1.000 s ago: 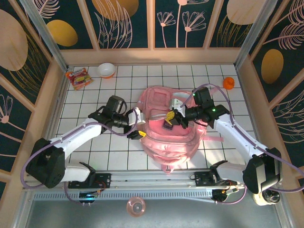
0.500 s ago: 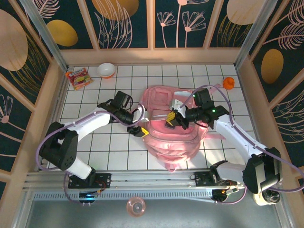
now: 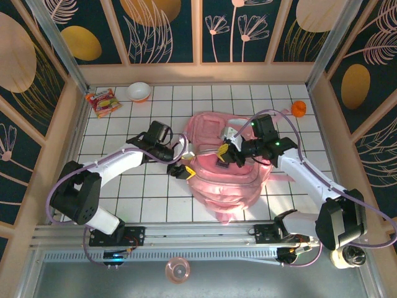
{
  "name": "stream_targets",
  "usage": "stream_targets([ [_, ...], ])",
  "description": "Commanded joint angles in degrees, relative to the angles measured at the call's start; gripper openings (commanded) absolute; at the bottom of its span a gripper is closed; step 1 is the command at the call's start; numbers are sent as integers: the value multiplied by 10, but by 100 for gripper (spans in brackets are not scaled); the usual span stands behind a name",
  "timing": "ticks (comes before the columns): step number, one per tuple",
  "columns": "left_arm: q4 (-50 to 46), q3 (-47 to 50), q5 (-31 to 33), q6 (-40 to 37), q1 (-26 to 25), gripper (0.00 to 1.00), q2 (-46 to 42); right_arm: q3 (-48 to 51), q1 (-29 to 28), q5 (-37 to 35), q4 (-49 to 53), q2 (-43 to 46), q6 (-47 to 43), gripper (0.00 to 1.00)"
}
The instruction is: Pack books, pencil case, and school supplies into a backpack
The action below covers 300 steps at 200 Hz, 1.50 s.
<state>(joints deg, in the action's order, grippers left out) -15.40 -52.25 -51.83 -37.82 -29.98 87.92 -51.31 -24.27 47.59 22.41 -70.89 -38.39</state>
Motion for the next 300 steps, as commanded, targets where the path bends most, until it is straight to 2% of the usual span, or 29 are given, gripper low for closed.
stream_targets([
  [1,66,6,-20,44,6,59,10,2,7,2,-23,3,10,0],
  [17,67,2,-25,47,7,50,20,3,7,2,-22,6,11,0],
  [34,70,-5,-22,56,7,47,27,4,7,2,-21,9,11,0],
  [43,74,-9,-20,67,7,48,29,6,7,2,-20,13,11,0],
  [61,90,-9,-24,92,12,55,30,10,7,-4,-23,18,10,0],
  [89,97,-2,-38,92,27,58,21,16,7,-7,-23,20,9,0],
  [120,100,13,-61,63,47,57,13,16,7,-2,-24,21,10,0],
  [149,67,-16,-86,45,47,55,45,15,6,-2,-23,22,11,0],
  [192,62,-51,-104,59,46,55,84,17,7,-3,-25,23,13,0],
  [217,67,-59,-100,71,46,45,95,18,6,-3,-30,24,16,0],
  [242,66,-55,-103,71,44,42,95,29,7,-12,-61,20,39,0],
  [256,64,-53,-98,72,41,37,93,34,6,-14,-74,13,54,0],
  [293,61,-41,-76,76,37,9,72,51,6,-52,-107,34,100,0],
  [300,69,-38,-65,81,37,6,64,53,6,-61,-108,41,118,9],
])
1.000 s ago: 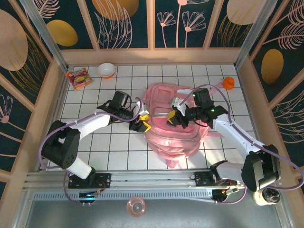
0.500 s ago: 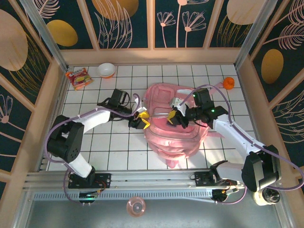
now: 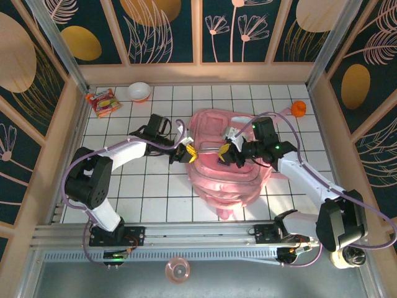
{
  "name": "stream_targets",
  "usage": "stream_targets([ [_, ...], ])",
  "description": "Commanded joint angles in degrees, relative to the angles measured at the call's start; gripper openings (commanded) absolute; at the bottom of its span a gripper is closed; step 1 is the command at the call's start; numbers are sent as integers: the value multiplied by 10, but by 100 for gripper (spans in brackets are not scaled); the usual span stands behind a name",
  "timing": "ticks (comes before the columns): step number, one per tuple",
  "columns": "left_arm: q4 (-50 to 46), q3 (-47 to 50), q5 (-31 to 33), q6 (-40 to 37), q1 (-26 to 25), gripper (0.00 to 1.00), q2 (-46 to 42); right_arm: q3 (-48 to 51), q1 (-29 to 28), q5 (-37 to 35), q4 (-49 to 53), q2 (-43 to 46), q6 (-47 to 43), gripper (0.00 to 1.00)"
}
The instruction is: Pack books, pencil case, and school supplies into a backpack
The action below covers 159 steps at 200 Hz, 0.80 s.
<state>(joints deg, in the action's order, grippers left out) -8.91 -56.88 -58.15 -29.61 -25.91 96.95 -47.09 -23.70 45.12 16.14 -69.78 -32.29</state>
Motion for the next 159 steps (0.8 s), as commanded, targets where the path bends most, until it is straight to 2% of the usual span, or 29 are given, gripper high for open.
stream_targets([
  [1,6,8,-2,0,-4,5,-28,10,0,-37,-46,32,61,11],
  [9,18,30,5,9,-4,3,-36,11,0,-42,-45,42,93,21],
  [24,35,47,5,18,-4,0,-51,16,-3,-50,-47,69,174,29],
  [43,43,59,11,18,-5,0,-60,30,-9,-88,-59,115,329,41],
  [55,47,62,15,18,-5,0,-62,35,-15,-116,-48,140,425,44],
  [86,52,63,26,20,-5,0,-63,44,-58,-204,35,194,663,43],
  [97,53,64,30,21,-5,0,-65,56,-82,-216,44,217,737,44],
  [133,54,65,46,22,-7,0,-70,151,-161,-252,-29,300,984,44],
  [159,55,65,53,23,-9,0,-72,200,-203,-266,-88,303,1070,44],
])
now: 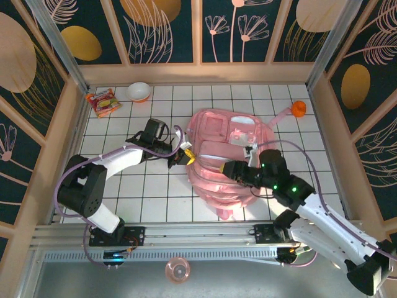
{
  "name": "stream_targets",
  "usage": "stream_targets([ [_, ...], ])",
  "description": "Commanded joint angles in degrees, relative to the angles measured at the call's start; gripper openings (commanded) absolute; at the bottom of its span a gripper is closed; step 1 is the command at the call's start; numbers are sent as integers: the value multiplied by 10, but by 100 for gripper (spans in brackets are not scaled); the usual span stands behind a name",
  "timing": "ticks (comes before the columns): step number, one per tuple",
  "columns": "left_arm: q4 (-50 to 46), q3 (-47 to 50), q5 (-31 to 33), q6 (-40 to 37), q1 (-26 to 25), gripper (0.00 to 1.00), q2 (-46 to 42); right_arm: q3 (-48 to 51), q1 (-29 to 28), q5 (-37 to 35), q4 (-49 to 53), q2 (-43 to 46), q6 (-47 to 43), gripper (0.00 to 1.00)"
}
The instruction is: Pack books, pencil case, and school supplies into a backpack
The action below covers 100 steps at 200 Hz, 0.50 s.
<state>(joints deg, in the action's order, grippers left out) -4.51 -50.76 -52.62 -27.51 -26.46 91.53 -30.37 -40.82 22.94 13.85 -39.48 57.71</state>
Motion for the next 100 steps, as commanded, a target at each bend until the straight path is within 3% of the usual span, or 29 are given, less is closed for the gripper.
stream_targets([
  [1,11,4,-3,2,-4,0,-18,34,-34,-46,-67,0,172,44],
  [42,11,0,2,3,-9,0,-15,80,-53,-101,-152,-10,248,46],
  [100,-24,-14,7,-11,-26,0,-9,128,-39,-148,-242,-30,277,36],
])
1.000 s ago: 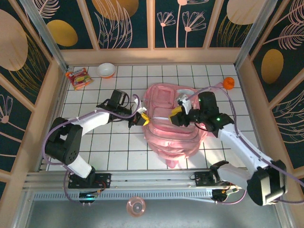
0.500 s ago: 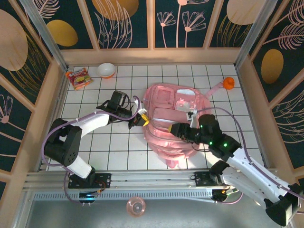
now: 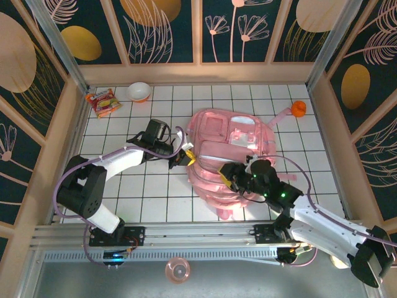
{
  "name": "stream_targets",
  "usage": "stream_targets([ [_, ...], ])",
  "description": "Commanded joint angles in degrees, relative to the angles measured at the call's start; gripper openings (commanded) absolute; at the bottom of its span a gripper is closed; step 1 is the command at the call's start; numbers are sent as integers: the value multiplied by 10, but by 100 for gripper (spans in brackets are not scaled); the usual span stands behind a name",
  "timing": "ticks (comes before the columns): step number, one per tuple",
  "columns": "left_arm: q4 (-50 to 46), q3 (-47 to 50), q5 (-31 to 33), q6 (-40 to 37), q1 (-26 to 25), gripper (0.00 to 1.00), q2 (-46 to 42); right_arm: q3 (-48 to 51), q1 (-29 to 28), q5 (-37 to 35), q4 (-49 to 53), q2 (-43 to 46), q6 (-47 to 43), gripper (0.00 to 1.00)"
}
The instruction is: Pack books, pencil case, and school supplies into a backpack
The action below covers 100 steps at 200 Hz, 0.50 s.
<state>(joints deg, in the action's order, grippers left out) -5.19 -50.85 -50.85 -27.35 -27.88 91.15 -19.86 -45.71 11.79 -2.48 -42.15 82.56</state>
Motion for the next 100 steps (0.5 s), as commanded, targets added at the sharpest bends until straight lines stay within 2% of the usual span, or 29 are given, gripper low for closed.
stream_targets([
  [1,-18,-13,-11,-13,-12,0,-6,24,11,-36,-80,-3,28,36],
  [33,-29,-13,-7,-16,-23,0,-5,45,32,-36,-100,-6,28,22],
  [53,-40,-10,-6,-16,-30,0,-10,47,37,-49,-104,-13,24,8],
  [71,-49,-4,-7,-13,-35,0,-21,47,41,-54,-120,-27,19,0],
  [100,-50,15,-1,7,-47,0,-48,44,48,-55,-166,-62,11,0],
])
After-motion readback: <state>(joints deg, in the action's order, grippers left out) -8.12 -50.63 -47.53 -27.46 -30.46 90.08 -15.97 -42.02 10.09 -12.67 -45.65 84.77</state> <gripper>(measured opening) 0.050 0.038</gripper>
